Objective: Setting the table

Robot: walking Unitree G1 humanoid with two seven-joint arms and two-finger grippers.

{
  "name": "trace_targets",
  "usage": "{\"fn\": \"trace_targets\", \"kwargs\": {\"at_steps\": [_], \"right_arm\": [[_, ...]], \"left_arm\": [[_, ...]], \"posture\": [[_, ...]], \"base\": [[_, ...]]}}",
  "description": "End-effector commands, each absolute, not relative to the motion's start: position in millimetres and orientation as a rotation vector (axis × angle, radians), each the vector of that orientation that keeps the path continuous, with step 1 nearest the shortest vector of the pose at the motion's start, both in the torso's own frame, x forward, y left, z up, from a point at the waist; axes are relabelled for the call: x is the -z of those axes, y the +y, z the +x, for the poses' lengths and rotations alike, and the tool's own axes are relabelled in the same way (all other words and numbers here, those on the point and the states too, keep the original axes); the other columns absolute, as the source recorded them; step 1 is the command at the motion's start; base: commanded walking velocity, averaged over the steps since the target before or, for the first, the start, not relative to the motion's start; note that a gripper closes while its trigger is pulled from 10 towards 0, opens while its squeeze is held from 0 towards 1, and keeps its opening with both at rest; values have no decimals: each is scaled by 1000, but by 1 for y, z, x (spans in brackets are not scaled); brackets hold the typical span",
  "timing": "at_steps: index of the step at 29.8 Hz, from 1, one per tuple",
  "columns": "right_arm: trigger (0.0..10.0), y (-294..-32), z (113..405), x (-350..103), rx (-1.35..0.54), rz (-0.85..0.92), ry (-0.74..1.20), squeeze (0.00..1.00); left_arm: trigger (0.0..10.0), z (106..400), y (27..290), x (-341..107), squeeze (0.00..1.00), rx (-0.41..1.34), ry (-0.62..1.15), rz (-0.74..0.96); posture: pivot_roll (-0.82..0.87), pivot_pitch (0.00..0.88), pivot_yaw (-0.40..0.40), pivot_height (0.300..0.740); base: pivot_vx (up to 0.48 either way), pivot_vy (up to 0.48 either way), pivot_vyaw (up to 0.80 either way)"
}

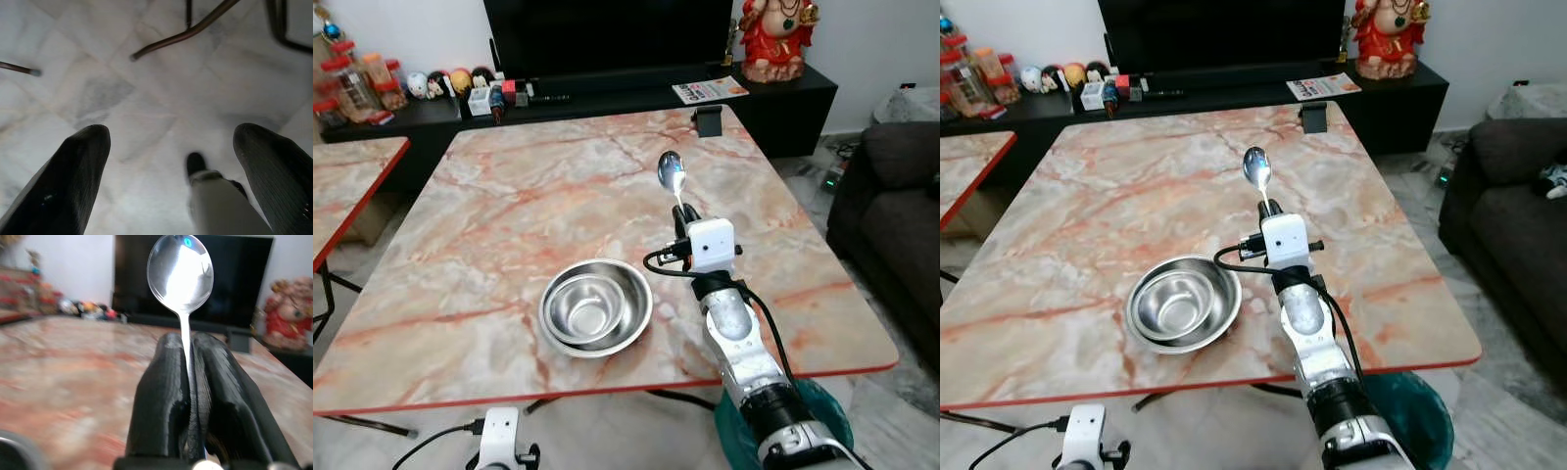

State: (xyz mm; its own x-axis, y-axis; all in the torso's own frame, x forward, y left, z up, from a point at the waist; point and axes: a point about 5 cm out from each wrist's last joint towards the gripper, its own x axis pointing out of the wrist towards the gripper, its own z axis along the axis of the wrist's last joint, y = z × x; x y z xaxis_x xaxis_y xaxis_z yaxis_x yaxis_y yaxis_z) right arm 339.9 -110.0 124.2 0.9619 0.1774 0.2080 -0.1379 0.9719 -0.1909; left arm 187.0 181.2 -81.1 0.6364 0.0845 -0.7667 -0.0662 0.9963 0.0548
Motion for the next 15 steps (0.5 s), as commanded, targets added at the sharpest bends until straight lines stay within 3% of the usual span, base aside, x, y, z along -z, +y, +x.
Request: {"fn": "trace_targets", "kwargs": {"at_steps": [1,14,15], "right_arm": [[10000,-103,341,-128,-170,-163,-235,0],[10000,-112,326,-110,-140,-201,-133,0],[10000,-121,321,-99,-71,-224,-20,0]], "left_arm": [[10000,185,191,81,0,-109,882,36],[10000,184,192,82,0,-107,887,37],[10000,182,192,82,0,-101,892,39]], "posture": [[-35,0,64,736],[-46,8,63,736],[-58,15,71,736]], "base": [[0,0,0],[0,0,0],[0,0,0]]}}
